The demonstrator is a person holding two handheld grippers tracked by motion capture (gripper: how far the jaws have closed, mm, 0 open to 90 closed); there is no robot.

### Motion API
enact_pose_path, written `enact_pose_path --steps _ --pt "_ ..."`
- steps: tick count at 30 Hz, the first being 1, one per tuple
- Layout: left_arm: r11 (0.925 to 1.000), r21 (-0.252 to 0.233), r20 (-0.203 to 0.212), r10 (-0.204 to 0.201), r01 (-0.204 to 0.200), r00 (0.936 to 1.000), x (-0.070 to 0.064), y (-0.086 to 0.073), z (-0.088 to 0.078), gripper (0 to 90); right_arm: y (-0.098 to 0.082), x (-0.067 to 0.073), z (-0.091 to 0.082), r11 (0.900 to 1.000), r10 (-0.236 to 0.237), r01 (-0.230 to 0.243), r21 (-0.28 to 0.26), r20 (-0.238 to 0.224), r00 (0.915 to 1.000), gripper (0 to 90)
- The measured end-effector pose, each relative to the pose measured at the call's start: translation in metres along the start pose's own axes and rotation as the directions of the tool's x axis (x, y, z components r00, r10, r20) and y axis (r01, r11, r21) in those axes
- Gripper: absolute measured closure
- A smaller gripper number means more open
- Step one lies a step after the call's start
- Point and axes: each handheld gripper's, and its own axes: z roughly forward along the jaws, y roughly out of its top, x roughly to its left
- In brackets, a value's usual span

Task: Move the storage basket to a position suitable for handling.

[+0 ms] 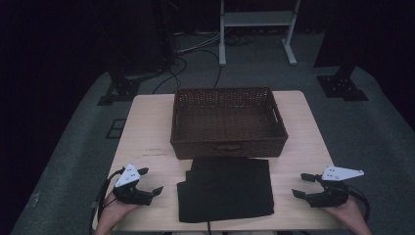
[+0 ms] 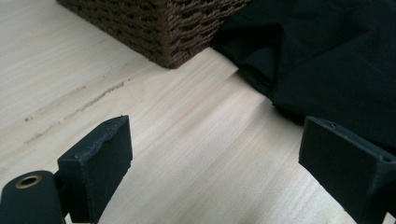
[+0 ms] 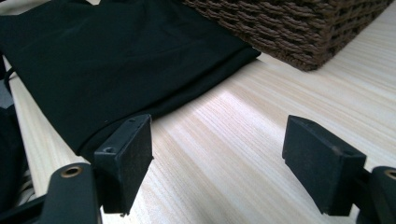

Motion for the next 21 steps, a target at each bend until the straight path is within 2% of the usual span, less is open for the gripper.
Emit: enact_pose_path --steps 5,7,10,11,13,19,21 --pt "0.9983 0.027 0.009 0.051 -0.052 0.9986 0.001 0.014 -0.002 8.8 0.011 0.001 -0.003 0.998 -0.044 0.044 0.033 0.003 0.9990 23.2" --pt "0.9974 0.042 0.020 0.058 -0.059 0.9981 0.000 0.022 -0.002 8.1 0.016 0.001 -0.005 0.998 -0.056 0.055 0.040 0.011 0.9984 22.2" --pt "0.9937 0.066 0.042 0.088 -0.090 0.9953 -0.004 0.033 0.000 7.1 0.024 0.002 -0.007 0.995 -0.073 0.072 0.066 0.012 0.9973 21.8" --pt "0.9937 0.066 0.042 0.088 -0.090 0.9953 -0.004 0.033 0.000 7.1 0.027 0.003 -0.007 0.994 -0.078 0.077 0.080 0.010 0.9969 21.7" --pt "0.9920 0.059 0.067 0.108 -0.112 0.9919 -0.007 0.043 0.001 7.1 0.033 0.006 -0.008 0.991 -0.099 0.098 0.094 0.005 0.9951 21.7" --pt "0.9818 0.088 0.085 0.161 -0.169 0.9833 -0.013 0.058 0.004 5.8 0.051 0.012 -0.012 0.984 -0.145 0.145 0.104 -0.005 0.9894 21.7" --pt "0.9818 0.082 0.099 0.163 -0.171 0.9816 -0.014 0.061 0.005 5.8 0.055 0.014 -0.013 0.982 -0.157 0.157 0.109 -0.011 0.9875 21.7"
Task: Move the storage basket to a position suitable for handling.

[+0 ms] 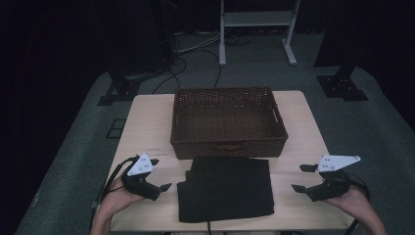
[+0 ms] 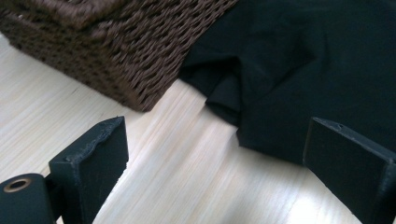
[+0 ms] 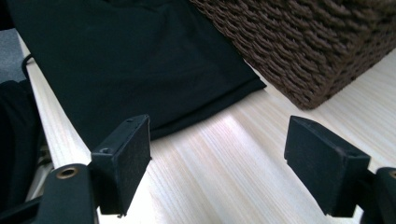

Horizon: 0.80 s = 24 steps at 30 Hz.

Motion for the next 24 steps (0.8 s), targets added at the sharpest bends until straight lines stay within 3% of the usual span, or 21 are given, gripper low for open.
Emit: enact_pose_path --steps 8,24 --pt "0.9978 0.036 0.021 0.055 -0.056 0.9983 -0.005 0.018 0.002 5.8 0.016 0.003 0.001 0.999 -0.036 0.037 0.023 -0.032 0.9988 21.7" --pt "0.9913 0.072 0.066 0.105 -0.110 0.9922 -0.012 0.043 0.009 5.9 0.051 0.014 0.012 0.988 -0.119 0.127 0.087 -0.084 0.9892 20.6"
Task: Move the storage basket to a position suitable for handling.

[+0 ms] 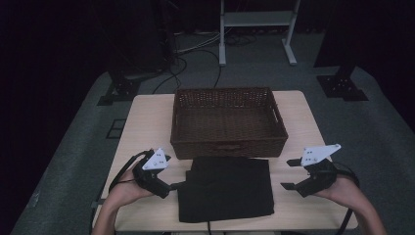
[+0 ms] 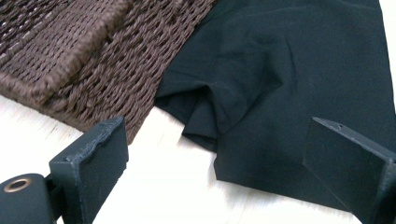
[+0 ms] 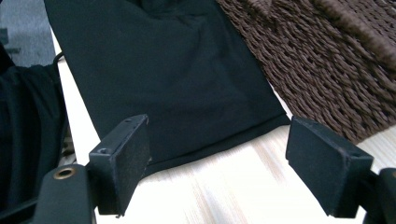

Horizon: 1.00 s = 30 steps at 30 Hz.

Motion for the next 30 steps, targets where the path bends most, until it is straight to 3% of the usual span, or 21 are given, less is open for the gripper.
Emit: enact_pose_path --steps 14,30 --pt "0.9994 0.015 0.014 0.031 -0.031 0.9994 -0.003 0.014 0.005 5.9 0.024 0.005 0.014 0.996 -0.061 0.063 0.060 -0.042 0.9973 19.9" --pt "0.9946 0.066 0.087 0.075 -0.081 0.9934 -0.010 0.036 0.028 5.9 0.048 0.011 0.039 0.983 -0.130 0.141 0.116 -0.094 0.9870 19.3"
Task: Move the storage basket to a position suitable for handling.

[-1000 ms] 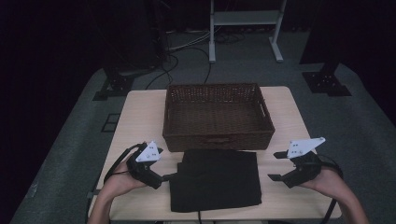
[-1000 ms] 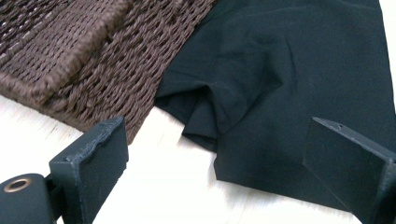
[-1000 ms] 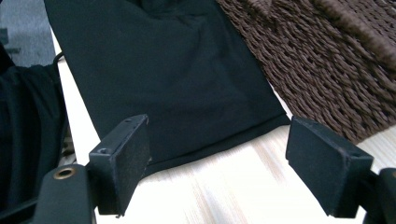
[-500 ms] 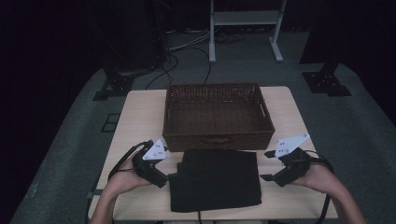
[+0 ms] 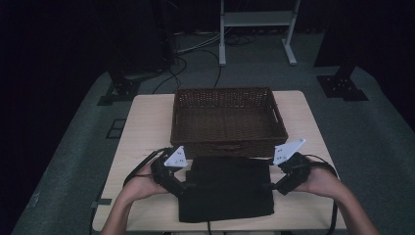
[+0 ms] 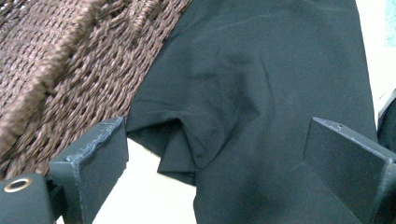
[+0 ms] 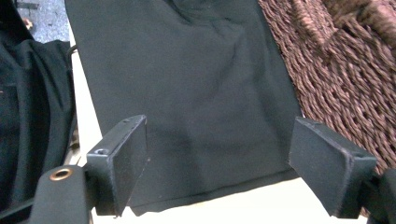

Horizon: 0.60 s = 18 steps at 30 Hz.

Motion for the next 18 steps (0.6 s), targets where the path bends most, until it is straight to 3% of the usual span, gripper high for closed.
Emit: enact_pose_path --steps 18 --pt "0.9986 0.035 0.058 0.039 -0.041 0.9976 -0.009 0.019 0.032 5.9 0.014 0.002 0.025 0.998 -0.041 0.042 0.050 -0.031 0.9987 18.9"
